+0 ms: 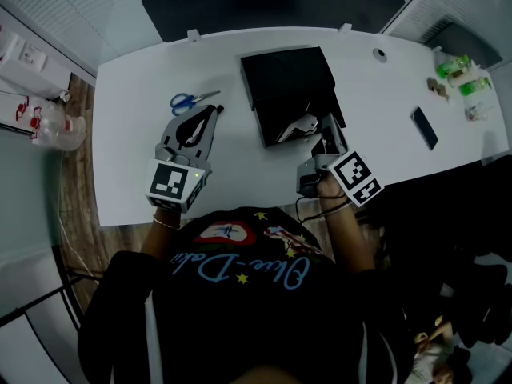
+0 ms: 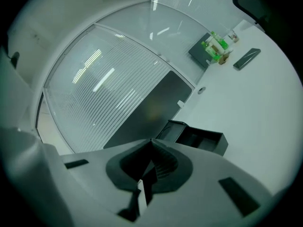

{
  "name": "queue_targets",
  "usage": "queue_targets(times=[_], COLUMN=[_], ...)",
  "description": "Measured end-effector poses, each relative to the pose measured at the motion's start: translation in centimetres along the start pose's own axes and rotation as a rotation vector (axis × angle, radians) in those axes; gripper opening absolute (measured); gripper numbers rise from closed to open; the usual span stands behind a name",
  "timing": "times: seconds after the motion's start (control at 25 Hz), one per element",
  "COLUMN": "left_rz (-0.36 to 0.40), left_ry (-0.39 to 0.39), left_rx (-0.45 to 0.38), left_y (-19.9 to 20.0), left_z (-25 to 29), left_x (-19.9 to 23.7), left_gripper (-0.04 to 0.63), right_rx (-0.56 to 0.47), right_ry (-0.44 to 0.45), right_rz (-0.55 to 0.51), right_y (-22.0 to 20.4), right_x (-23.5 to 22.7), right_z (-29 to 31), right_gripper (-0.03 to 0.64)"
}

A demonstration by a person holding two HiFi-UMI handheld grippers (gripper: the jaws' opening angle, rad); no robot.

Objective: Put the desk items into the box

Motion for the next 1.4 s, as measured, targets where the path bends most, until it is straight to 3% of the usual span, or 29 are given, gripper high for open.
queue_targets(times=[0.48,1.16,1.4], left_rz=[0.003,0.01,0.018], left_ry=[-0.037,-0.065,-0.065], left_rx=[0.011,0.013,0.012], left_y=[0.1,0.1,0.1], left_z=[-0.3,-0.7,-1.4], left_x=[-1.3,-2.1,-1.9], left_gripper=[0.008,0.008,0.008], right_rx=[-0.026,-0.088,-0.099], right_ry=[0.031,0.144,0.152], right_rz=[-0.164,-0.533,-0.583], right_y=[0.6,1.2,1.0], right_x=[1.1,5.1,5.8], right_z=[-1.8,-3.5,-3.7], right_gripper=[0.009,0.009,0.009])
Point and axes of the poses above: the fingertips, and each gripper's own axes: z forward along the fingers, x to its left, y out of its top, the point moved 8 cm from there along -z, backward along the fingers, and after that the axes turned 1 degree about z, right-handed, at the moved point
